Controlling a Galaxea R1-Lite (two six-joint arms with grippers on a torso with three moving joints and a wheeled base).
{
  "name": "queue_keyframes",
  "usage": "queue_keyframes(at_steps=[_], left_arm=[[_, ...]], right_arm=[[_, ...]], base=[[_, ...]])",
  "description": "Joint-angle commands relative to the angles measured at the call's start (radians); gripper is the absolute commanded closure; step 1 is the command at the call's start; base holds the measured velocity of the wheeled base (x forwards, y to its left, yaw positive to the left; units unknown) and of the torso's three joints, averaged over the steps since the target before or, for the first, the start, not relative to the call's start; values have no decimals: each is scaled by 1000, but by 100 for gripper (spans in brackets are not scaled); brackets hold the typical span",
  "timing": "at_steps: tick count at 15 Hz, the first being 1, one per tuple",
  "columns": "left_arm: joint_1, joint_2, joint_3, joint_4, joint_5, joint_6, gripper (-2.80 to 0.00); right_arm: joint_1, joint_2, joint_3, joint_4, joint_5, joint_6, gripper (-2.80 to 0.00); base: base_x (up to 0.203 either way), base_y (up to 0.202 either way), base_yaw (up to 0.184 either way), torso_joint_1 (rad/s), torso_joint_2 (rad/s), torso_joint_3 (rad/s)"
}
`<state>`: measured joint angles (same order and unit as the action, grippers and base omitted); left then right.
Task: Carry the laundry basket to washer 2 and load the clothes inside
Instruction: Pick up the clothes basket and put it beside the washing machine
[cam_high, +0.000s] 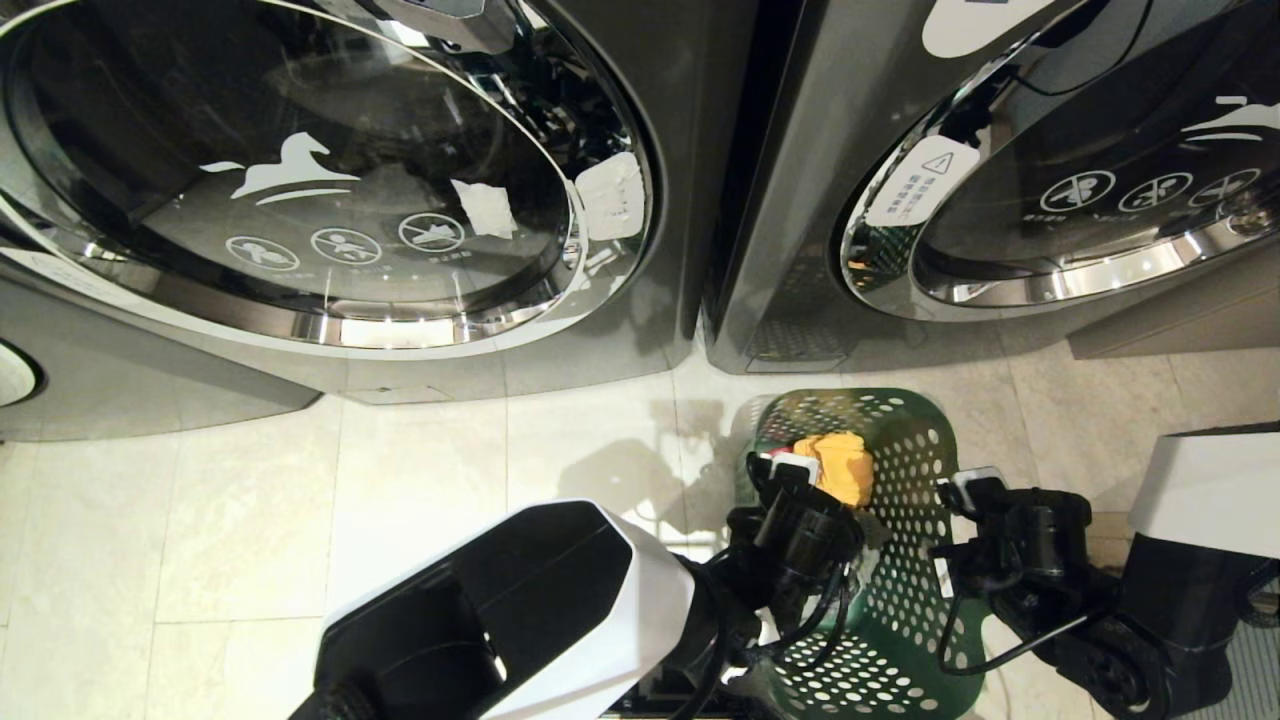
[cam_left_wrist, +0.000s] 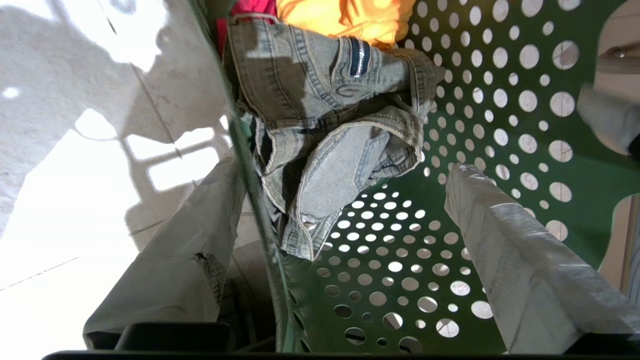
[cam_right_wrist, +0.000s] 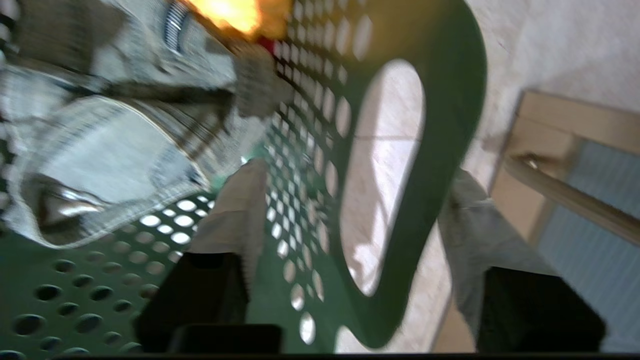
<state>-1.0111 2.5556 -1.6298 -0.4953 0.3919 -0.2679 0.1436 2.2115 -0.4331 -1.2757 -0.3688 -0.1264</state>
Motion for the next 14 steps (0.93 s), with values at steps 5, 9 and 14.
queue_keyframes(at_steps=[5, 9, 14], left_arm=[[-6, -160, 99, -7, 2, -2, -280], [-32, -220, 141, -7, 1, -3, -280], [-47, -356, 249, -11, 15, -8, 0]], right_arm=[[2, -15, 66, -94, -55, -9, -280], [1, -105, 151, -114, -61, -48, -280], [6, -245, 235, -220, -56, -66, -280]], base=[[0, 0, 0, 0, 0, 0], [0, 0, 0, 0, 0, 0], [0, 0, 0, 0, 0, 0]])
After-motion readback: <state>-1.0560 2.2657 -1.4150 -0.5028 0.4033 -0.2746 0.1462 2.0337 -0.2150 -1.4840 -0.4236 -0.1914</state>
